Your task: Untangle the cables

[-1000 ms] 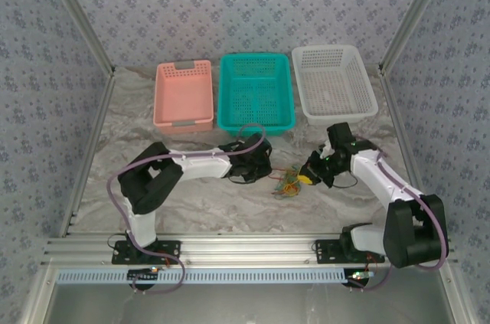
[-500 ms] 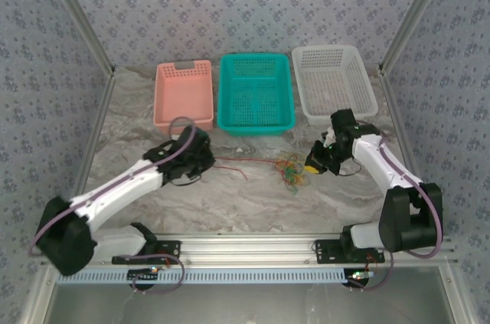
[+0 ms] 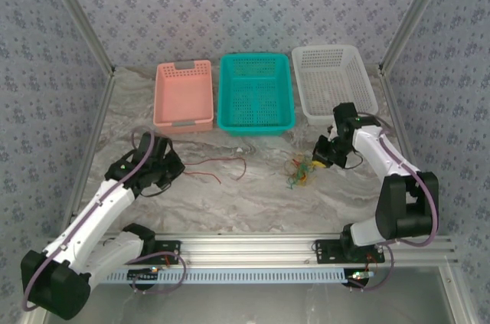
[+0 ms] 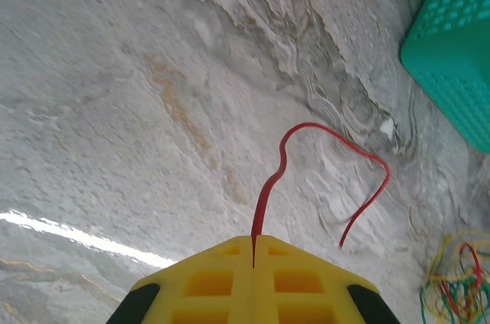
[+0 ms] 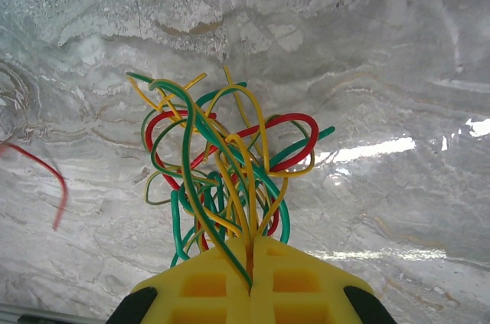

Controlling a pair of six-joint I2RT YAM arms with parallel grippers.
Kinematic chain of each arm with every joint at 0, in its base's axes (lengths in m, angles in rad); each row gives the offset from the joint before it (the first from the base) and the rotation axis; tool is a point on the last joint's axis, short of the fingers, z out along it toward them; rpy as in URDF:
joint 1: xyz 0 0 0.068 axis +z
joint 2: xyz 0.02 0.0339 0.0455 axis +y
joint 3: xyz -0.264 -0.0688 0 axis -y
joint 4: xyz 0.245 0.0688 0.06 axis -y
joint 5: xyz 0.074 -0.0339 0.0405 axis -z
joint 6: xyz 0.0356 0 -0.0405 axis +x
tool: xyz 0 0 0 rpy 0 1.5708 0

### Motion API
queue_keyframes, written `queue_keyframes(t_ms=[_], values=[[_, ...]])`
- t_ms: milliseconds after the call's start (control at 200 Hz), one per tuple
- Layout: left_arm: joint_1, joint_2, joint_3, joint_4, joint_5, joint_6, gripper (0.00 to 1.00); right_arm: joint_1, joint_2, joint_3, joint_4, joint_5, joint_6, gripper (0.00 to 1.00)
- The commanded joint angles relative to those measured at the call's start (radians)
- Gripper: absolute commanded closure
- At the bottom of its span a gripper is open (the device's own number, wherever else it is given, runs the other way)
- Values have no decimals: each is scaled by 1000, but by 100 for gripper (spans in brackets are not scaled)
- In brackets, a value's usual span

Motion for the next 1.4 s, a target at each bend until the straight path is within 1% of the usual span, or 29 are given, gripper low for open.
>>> queue_keyframes(t_ms=[0,20,100,155,250,300,345,420,525,595,645,765,879,969,1004,1044,1119,1179,1229,1309,1394], values=[[5,10,21,49,89,30,100,1,11,34,-41,46,-25,99],[5,11,25,55,99,31,100,1,8,40,-48,56,-25,95],[5,15,41,69,139,33,100,17,-42,60,-70,108,-13,73],[5,16,52,81,167,31,100,38,-96,82,-79,142,5,61],[5,19,66,95,201,14,100,106,-178,126,-102,187,82,49],[5,18,70,103,212,0,100,169,-202,143,-117,210,118,45],[5,18,68,117,221,-17,100,240,-213,148,-112,221,181,43],[4,17,62,144,232,-48,100,368,-213,123,-64,209,270,41],[3,20,54,189,248,-86,100,528,-166,57,74,171,379,40],[4,24,54,214,262,-108,100,594,-114,21,185,158,392,39],[3,29,60,225,271,-119,100,619,-73,-4,248,146,356,38],[5,46,77,237,293,-153,100,632,5,-69,390,115,278,39],[4,73,96,239,322,-183,100,635,29,-90,472,101,209,39],[5,100,130,204,335,-187,100,636,3,-75,489,117,139,40],[5,114,150,179,337,-186,100,637,-20,-65,491,126,135,40],[6,131,175,148,340,-189,100,643,-54,-62,495,139,81,40],[7,160,220,106,337,-193,100,633,-114,-43,470,148,68,40],[7,173,246,90,319,-205,100,616,-147,3,401,146,90,41],[6,181,262,89,304,-219,100,613,-181,48,341,169,118,41],[5,193,269,108,287,-260,100,591,-232,108,235,202,274,40],[-1,203,268,148,266,-324,100,582,-277,132,214,197,502,37]])
